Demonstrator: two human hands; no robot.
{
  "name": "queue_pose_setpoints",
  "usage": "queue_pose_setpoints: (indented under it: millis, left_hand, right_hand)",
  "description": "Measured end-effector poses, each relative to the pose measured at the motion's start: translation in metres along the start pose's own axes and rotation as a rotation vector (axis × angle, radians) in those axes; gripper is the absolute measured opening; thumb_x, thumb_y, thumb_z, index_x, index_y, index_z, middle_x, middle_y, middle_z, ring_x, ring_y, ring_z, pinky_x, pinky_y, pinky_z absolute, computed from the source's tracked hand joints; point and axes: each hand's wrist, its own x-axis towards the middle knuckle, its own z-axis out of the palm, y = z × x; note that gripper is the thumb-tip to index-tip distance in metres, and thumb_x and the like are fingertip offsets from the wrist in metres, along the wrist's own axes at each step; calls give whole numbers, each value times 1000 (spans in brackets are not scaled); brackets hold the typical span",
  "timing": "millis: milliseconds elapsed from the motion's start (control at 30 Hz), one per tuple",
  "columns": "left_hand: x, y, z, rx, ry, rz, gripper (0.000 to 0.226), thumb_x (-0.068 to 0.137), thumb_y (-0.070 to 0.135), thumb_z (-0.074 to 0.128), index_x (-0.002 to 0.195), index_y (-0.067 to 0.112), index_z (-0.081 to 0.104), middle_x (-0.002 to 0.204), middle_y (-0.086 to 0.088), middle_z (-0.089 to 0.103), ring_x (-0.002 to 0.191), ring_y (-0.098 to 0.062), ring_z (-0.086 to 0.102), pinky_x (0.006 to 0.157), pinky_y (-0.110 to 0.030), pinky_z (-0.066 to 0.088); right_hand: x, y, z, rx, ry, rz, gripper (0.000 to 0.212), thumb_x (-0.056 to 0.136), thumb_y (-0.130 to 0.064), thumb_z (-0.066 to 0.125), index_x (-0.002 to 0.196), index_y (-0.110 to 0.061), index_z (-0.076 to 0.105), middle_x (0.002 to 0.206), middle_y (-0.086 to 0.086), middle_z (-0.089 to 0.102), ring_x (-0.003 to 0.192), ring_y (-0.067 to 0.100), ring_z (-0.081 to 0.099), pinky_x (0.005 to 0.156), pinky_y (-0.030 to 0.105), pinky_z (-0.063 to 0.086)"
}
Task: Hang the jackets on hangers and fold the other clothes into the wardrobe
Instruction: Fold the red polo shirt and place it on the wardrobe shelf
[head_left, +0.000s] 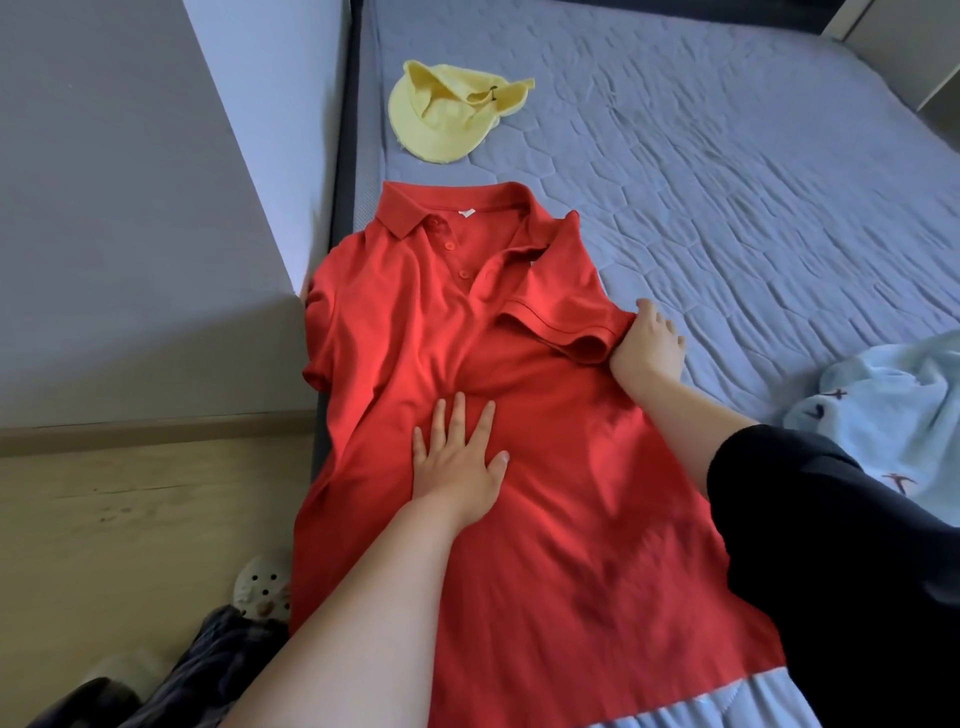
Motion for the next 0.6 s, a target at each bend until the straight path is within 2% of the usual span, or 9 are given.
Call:
queue_pose_setpoints:
  millis: [67, 167, 233, 300, 333, 433, 467, 533, 600]
  left_hand:
    - [1, 0, 0, 1, 6, -1, 64, 99, 50, 29, 151, 37, -7, 159, 0, -19, 145, -22, -22, 116, -47, -8]
    - [1, 0, 2, 0, 15, 0, 64, 99, 50, 29, 151, 37, -7, 159, 0, -19, 145, -22, -21, 116, -47, -7]
    - [1, -1, 2, 4, 17, 3, 65, 99, 50, 29, 151, 37, -7, 160, -1, -18, 146, -22, -20, 116, -48, -7]
    - [2, -1, 2, -5, 15, 3, 65, 98, 50, 30, 151, 37, -6, 160, -1, -17, 146, -22, -20, 116, -48, -7]
    - [2, -2, 2, -18, 13, 5, 65, 98, 50, 30, 151, 37, -5, 160, -1, -16, 146, -22, -20, 116, -48, -7]
    - [3, -1, 0, -48, 0, 5, 66, 98, 49, 32, 151, 37, -4, 160, 0, -15, 146, -21, -19, 116, -48, -8]
    - [3, -1, -1, -50, -9, 7, 66, 97, 49, 33, 151, 37, -4, 160, 0, -15, 146, -21, -19, 116, -48, -8]
    - [4, -3, -4, -80, -27, 16, 67, 97, 49, 36, 152, 36, 0, 160, 1, -13, 146, -19, -18, 116, -46, -8]
    - [5, -8, -9, -193, 31, 42, 65, 95, 40, 46, 152, 31, 17, 161, 0, 2, 148, -17, -4, 118, -40, -1]
  right_hand:
    - [-5, -1, -1, 45, 123, -217, 62, 77, 2, 47, 138, -5, 39, 144, 13, 43, 133, 32, 35, 114, 42, 20]
    - [-15, -14, -2, 157, 295, -442, 64, 71, 2, 45, 135, -1, 45, 147, 17, 40, 136, 33, 34, 116, 48, 19]
    - [-19, -19, 8, -1, 110, -532, 60, 81, -14, 47, 140, -7, 41, 150, 16, 35, 140, 30, 30, 116, 51, 18]
    - [-18, -24, 18, -269, -226, -507, 60, 90, -36, 44, 145, -13, 33, 151, 13, 33, 140, 27, 29, 115, 49, 19]
    - [-17, -27, 19, -345, -308, -476, 63, 90, -40, 43, 145, -13, 30, 149, 12, 34, 139, 28, 31, 115, 48, 20]
    - [-18, -40, 20, -253, -241, -461, 70, 89, -33, 49, 150, -13, 21, 155, 13, 24, 143, 27, 24, 117, 47, 15]
    - [-22, -44, 21, -252, -274, -488, 72, 90, -32, 48, 152, -15, 16, 159, 10, 15, 146, 26, 16, 117, 48, 11]
    - [-27, -48, 26, -318, -467, -487, 70, 95, -34, 41, 154, -18, 7, 162, 4, 3, 148, 22, 5, 118, 48, 7]
    - [-30, -55, 28, -336, -524, -406, 68, 95, -33, 38, 154, -18, 7, 162, 3, 2, 148, 22, 2, 118, 49, 4]
